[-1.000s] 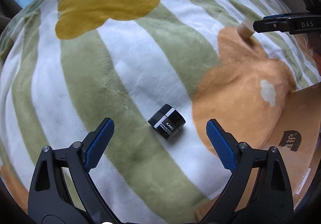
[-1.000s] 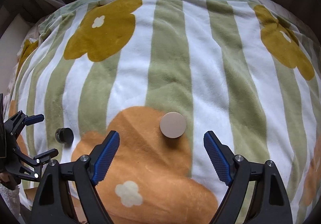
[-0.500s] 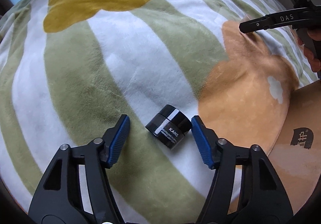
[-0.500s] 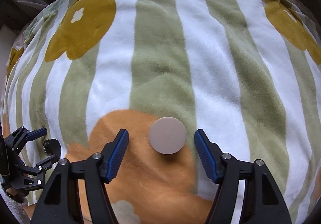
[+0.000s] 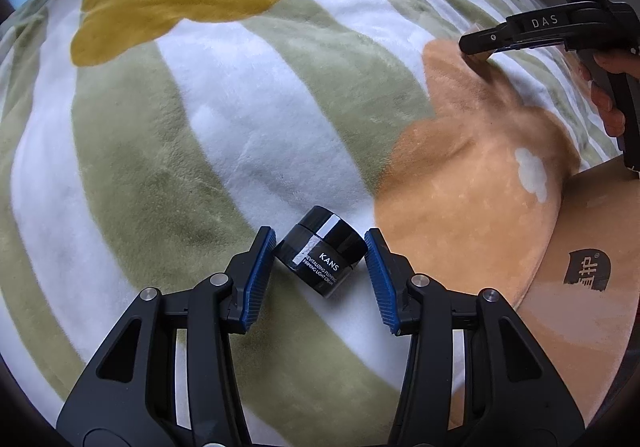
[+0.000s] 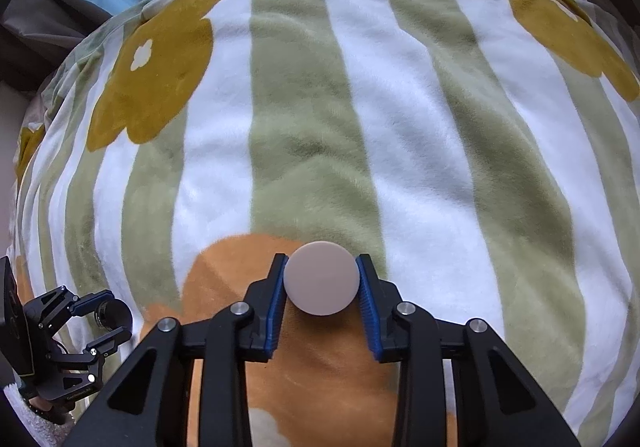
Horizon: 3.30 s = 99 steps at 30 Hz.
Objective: Organize objects
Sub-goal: 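Grasp the black KANS jar with the left tool while the right tool grasps the beige disc, then carry the jar and disc over the cardboard box and open both tools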
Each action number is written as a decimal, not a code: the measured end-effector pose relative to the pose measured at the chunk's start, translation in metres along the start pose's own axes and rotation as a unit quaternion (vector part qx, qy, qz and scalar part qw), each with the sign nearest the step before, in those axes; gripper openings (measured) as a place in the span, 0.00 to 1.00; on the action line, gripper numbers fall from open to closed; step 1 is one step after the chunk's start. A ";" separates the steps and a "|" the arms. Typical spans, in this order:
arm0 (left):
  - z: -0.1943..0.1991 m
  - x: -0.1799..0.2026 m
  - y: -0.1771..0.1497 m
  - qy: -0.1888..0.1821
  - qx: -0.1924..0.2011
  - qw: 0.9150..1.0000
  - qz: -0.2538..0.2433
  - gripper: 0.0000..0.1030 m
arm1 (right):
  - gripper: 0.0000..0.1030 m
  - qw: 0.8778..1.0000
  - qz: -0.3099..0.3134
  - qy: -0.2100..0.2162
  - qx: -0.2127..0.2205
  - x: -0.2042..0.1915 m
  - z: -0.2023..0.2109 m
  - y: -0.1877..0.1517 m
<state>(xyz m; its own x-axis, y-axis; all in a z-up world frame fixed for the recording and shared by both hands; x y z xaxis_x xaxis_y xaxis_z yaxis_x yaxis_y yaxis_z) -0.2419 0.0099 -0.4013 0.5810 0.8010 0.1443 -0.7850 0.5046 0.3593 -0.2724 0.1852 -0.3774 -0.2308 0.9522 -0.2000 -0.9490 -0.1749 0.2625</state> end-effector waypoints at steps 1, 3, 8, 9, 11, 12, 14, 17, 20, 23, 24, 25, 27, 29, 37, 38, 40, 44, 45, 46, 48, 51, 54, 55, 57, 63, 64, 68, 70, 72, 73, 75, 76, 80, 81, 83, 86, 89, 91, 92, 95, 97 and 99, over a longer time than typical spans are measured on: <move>0.003 0.001 0.000 -0.002 0.001 1.000 0.002 0.42 | 0.30 1.000 0.001 -0.001 0.004 0.000 0.003 0.000; 0.010 0.004 0.003 -0.006 0.008 1.000 0.003 0.42 | 0.30 1.000 0.004 0.001 0.010 -0.002 0.011 0.002; 0.037 0.012 0.012 -0.005 0.032 0.999 0.003 0.42 | 0.30 0.999 0.026 0.003 0.031 -0.012 0.032 0.003; 0.044 0.014 0.015 -0.005 0.038 0.999 0.003 0.42 | 0.30 0.999 0.033 0.002 0.036 -0.015 0.038 0.004; 0.059 0.018 0.019 -0.003 0.049 0.999 0.003 0.42 | 0.30 0.998 0.043 0.003 0.043 -0.029 0.044 0.007; 0.066 0.021 0.021 -0.001 0.054 0.999 0.004 0.42 | 0.30 0.998 0.047 0.006 0.047 -0.032 0.051 0.006; 0.080 0.027 0.027 0.002 0.064 0.998 0.005 0.42 | 0.30 0.997 0.056 0.010 0.056 -0.040 0.066 0.004; 0.105 0.036 0.029 0.006 0.080 0.997 0.009 0.42 | 0.30 0.995 0.069 0.014 0.071 -0.051 0.086 0.001; 0.132 0.048 0.029 0.011 0.097 0.995 0.012 0.42 | 0.30 0.992 0.081 0.024 0.092 -0.060 0.116 -0.006; 0.160 0.063 0.024 0.019 0.116 0.993 0.018 0.42 | 0.30 0.989 0.093 0.034 0.106 -0.068 0.143 -0.017; 0.167 0.067 0.021 0.021 0.120 0.992 0.020 0.42 | 0.30 0.988 0.099 0.035 0.110 -0.070 0.152 -0.021; 0.175 0.071 0.018 0.023 0.124 0.992 0.024 0.42 | 0.30 0.987 0.106 0.039 0.113 -0.073 0.162 -0.027; 0.188 0.081 0.010 0.027 0.130 0.991 0.032 0.42 | 0.30 0.986 0.115 0.046 0.116 -0.078 0.176 -0.036; 0.200 0.091 0.000 0.032 0.135 0.990 0.040 0.42 | 0.30 0.984 0.124 0.053 0.117 -0.083 0.189 -0.047; 0.219 0.119 -0.054 0.041 0.135 0.984 0.106 0.42 | 0.30 0.978 0.164 0.056 0.116 -0.093 0.221 -0.101; 0.219 0.123 -0.063 0.041 0.132 0.984 0.114 0.42 | 0.30 0.977 0.168 0.056 0.115 -0.094 0.223 -0.109; 0.218 0.129 -0.078 0.044 0.128 0.982 0.130 0.42 | 0.30 0.977 0.174 0.059 0.108 -0.095 0.224 -0.123; 0.214 0.140 -0.111 0.049 0.121 0.978 0.165 0.42 | 0.30 0.977 0.186 0.056 0.091 -0.096 0.218 -0.152; 0.211 0.141 -0.118 0.047 0.119 0.976 0.176 0.42 | 0.30 0.977 0.186 0.057 0.084 -0.095 0.215 -0.161; 0.209 0.142 -0.125 0.045 0.117 0.974 0.188 0.42 | 0.30 0.978 0.185 0.058 0.079 -0.093 0.213 -0.167; 0.200 0.146 -0.141 0.044 0.110 0.970 0.210 0.42 | 0.30 0.979 0.182 0.058 0.069 -0.091 0.206 -0.179; 0.187 0.156 -0.159 0.046 0.099 0.968 0.226 0.42 | 0.30 0.980 0.183 0.054 0.057 -0.088 0.194 -0.196; 0.172 0.165 -0.173 0.045 0.084 0.967 0.238 0.42 | 0.30 0.981 0.179 0.059 0.043 -0.086 0.183 -0.209; 0.167 0.167 -0.176 0.042 0.078 0.966 0.244 0.42 | 0.30 0.981 0.179 0.060 0.036 -0.085 0.178 -0.214; 0.157 0.171 -0.183 0.037 0.070 0.963 0.256 0.42 | 0.30 0.982 0.178 0.063 0.029 -0.085 0.171 -0.220; 0.145 0.176 -0.180 0.038 0.064 0.962 0.262 0.42 | 0.30 0.983 0.174 0.060 0.020 -0.081 0.158 -0.221; 0.143 0.176 -0.179 0.038 0.062 0.963 0.261 0.42 | 0.30 0.983 0.173 0.060 0.019 -0.080 0.155 -0.220; 0.136 0.180 -0.172 0.029 0.055 0.965 0.255 0.42 | 0.30 0.983 0.171 0.059 0.010 -0.081 0.143 -0.217; 0.133 0.183 -0.170 0.034 0.051 0.968 0.245 0.42 | 0.30 0.983 0.171 0.060 0.008 -0.081 0.138 -0.216; 0.132 0.185 -0.168 0.034 0.049 0.969 0.240 0.42 | 0.30 0.984 0.169 0.061 0.007 -0.080 0.134 -0.215; 0.131 0.186 -0.167 0.035 0.047 0.969 0.238 0.42 | 0.30 0.984 0.166 0.063 0.006 -0.080 0.133 -0.214; 0.132 0.186 -0.167 0.043 0.045 0.969 0.238 0.42 | 0.30 0.984 0.167 0.062 0.002 -0.081 0.130 -0.213; 0.133 0.187 -0.166 0.047 0.043 0.969 0.239 0.43 | 0.30 0.984 0.167 0.056 0.002 -0.081 0.129 -0.212; 0.137 0.193 -0.162 0.069 0.043 0.971 0.223 1.00 | 0.75 0.985 0.164 0.039 0.024 -0.081 0.129 -0.210; 0.138 0.194 -0.162 0.065 0.045 0.972 0.221 1.00 | 0.83 0.986 0.162 0.040 0.029 -0.081 0.130 -0.210; 0.138 0.196 -0.161 0.057 0.044 0.973 0.220 1.00 | 0.96 0.987 0.150 0.051 0.019 -0.078 0.128 -0.208; 0.139 0.197 -0.159 0.059 0.045 0.973 0.220 1.00 | 0.99 0.990 0.129 0.055 -0.001 -0.072 0.120 -0.206; 0.140 0.198 -0.158 0.062 0.047 0.972 0.221 1.00 | 0.99 0.992 0.121 0.044 0.007 -0.068 0.120 -0.206; 0.141 0.197 -0.157 0.063 0.049 0.971 0.225 1.00 | 0.99 0.992 0.122 0.037 0.009 -0.067 0.121 -0.206; 0.142 0.195 -0.155 0.065 0.049 0.970 0.230 1.00 | 0.99 0.992 0.123 0.033 0.010 -0.067 0.121 -0.206; 0.152 0.190 -0.149 0.066 0.058 0.967 0.239 1.00 | 0.99 0.992 0.123 0.025 0.016 -0.066 0.128 -0.203; 0.165 0.187 -0.143 0.076 0.069 0.965 0.242 1.00 | 0.99 0.992 0.121 0.019 0.024 -0.066 0.139 -0.199; 0.181 0.184 -0.134 0.091 0.081 0.962 0.243 1.00 | 0.99 0.993 0.116 0.014 0.033 -0.065 0.153 -0.196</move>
<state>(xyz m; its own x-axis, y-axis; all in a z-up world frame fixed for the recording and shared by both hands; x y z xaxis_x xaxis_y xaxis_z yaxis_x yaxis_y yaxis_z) 0.0092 0.0319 -0.2560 0.0939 0.9805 0.1726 -0.9021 0.0104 0.4314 -0.0385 0.1959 -0.2716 -0.4482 0.8806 -0.1538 -0.8539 -0.3708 0.3653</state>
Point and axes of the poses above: each gripper's, at about its wrist camera, not at the fingertips, and z roughly against the way its jaws point, x to its right, y to its top, the point moved 3 cm from there along -z, roughly the way its jaws point
